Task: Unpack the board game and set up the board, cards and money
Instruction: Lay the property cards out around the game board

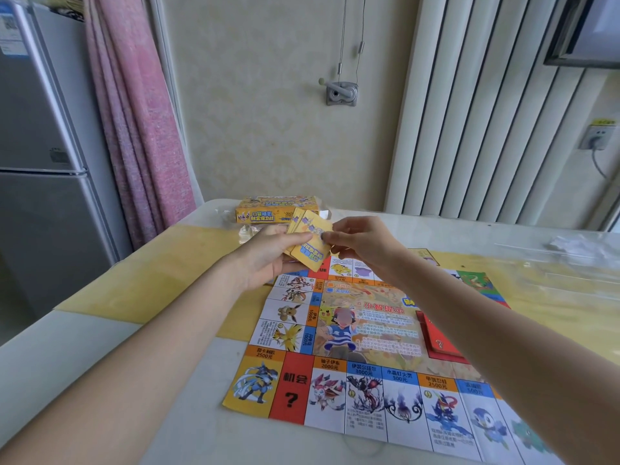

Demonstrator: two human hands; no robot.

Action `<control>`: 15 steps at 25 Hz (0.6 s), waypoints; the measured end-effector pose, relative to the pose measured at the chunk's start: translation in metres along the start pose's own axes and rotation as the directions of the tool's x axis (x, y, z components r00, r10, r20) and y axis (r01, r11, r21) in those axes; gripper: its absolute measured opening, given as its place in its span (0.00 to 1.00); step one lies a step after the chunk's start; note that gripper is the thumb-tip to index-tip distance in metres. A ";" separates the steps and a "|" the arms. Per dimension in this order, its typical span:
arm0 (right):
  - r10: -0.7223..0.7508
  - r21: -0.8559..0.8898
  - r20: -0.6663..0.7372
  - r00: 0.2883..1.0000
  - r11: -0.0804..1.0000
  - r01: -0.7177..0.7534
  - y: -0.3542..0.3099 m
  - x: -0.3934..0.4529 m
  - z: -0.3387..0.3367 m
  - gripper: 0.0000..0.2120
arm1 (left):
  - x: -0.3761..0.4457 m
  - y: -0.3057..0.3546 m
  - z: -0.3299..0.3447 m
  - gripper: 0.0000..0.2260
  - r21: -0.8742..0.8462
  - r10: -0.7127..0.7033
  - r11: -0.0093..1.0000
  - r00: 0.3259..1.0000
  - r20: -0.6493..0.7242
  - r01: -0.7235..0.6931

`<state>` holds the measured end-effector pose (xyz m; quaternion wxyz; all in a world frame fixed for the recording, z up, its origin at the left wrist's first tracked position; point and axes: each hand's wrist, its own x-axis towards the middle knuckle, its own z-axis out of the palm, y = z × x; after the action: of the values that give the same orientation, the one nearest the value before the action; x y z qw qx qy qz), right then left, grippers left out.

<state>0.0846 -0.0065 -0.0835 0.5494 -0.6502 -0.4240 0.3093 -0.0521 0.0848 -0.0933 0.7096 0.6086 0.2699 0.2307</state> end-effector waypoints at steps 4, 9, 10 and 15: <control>-0.032 0.045 -0.037 0.999 0.998 0.033 0.000 -0.001 0.003 0.11 | 0.000 0.008 -0.001 0.05 0.051 0.021 0.999 1.000 -0.016 -0.020; -0.069 0.001 -0.069 0.995 0.998 0.069 -0.002 0.000 0.012 0.09 | 0.000 0.011 -0.011 0.07 0.084 0.035 0.996 0.998 -0.049 -0.031; -0.068 -0.004 -0.071 0.995 0.998 0.068 -0.002 0.000 0.013 0.07 | 0.000 0.010 -0.013 0.07 0.070 0.033 0.997 0.998 -0.048 -0.030; 0.007 0.015 -0.041 0.999 1.000 -0.006 0.002 -0.007 0.005 0.03 | -0.009 0.005 -0.013 0.04 -0.084 -0.024 0.996 0.999 -0.046 0.020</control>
<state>0.0770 -0.0107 -0.0868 0.5620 -0.6536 -0.4080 0.3008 -0.0676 0.0898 -0.0891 0.7305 0.5698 0.2834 0.2480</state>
